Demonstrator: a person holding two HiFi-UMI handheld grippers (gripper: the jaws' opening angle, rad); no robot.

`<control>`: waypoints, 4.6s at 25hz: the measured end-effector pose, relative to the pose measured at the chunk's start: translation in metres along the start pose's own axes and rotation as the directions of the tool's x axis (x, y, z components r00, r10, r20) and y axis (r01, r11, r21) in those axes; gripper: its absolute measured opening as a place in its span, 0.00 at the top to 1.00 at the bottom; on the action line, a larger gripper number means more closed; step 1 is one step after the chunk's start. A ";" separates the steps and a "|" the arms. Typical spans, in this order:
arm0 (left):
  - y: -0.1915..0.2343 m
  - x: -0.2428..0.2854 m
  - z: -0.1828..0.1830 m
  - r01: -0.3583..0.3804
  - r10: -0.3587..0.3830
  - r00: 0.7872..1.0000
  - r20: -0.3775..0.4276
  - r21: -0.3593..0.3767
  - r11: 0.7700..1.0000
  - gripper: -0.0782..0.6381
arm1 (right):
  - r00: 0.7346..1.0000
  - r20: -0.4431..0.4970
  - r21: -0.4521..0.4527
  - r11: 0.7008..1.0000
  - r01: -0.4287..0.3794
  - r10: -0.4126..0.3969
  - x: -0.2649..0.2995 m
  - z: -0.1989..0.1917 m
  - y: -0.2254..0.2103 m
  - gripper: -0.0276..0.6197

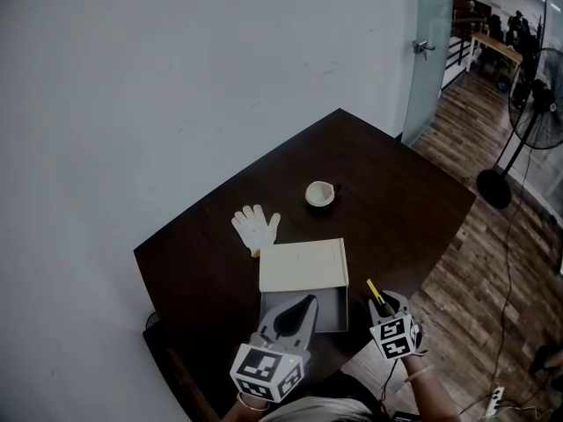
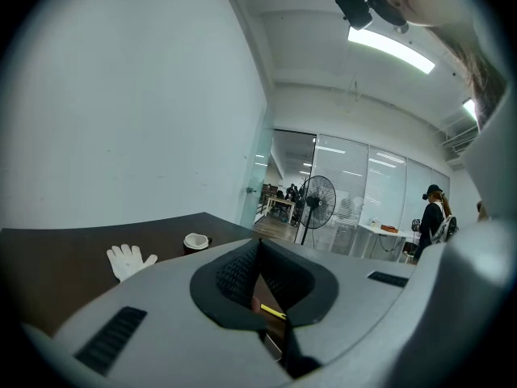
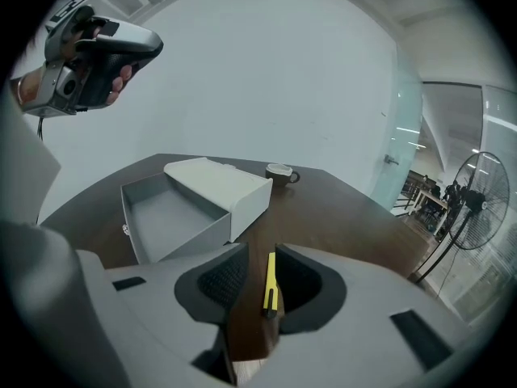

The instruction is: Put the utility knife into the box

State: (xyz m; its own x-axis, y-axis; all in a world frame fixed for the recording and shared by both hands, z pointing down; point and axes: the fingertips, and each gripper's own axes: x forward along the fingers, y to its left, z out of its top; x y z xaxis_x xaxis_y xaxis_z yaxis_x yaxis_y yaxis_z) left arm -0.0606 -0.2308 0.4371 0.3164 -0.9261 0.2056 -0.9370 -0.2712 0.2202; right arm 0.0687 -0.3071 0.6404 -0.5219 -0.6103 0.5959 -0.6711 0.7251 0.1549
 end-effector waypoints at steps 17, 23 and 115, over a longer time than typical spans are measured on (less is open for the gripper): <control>0.017 0.008 -0.004 -0.043 0.043 0.999 -0.015 -0.014 0.999 0.87 | 0.994 -0.107 -0.016 0.999 -0.035 0.033 0.040 -0.032 -0.013 0.77; 0.021 0.008 -0.004 -0.062 0.062 0.998 -0.019 -0.017 0.998 0.87 | 0.990 -0.132 -0.001 0.999 -0.049 0.049 0.050 -0.039 -0.013 0.77; 0.018 -0.104 0.024 -0.103 0.108 0.987 0.118 -0.046 0.994 0.87 | 0.997 0.063 0.080 0.996 -0.037 0.032 -0.042 0.041 0.064 0.86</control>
State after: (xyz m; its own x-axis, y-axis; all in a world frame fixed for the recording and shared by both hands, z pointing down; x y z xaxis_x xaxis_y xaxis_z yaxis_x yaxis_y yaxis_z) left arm -0.1134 -0.1457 0.3968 0.1935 -0.9744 0.1143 -0.9568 -0.1617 0.2417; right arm 0.0263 -0.2478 0.5932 -0.5756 -0.6057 0.5494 -0.6911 0.7194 0.0692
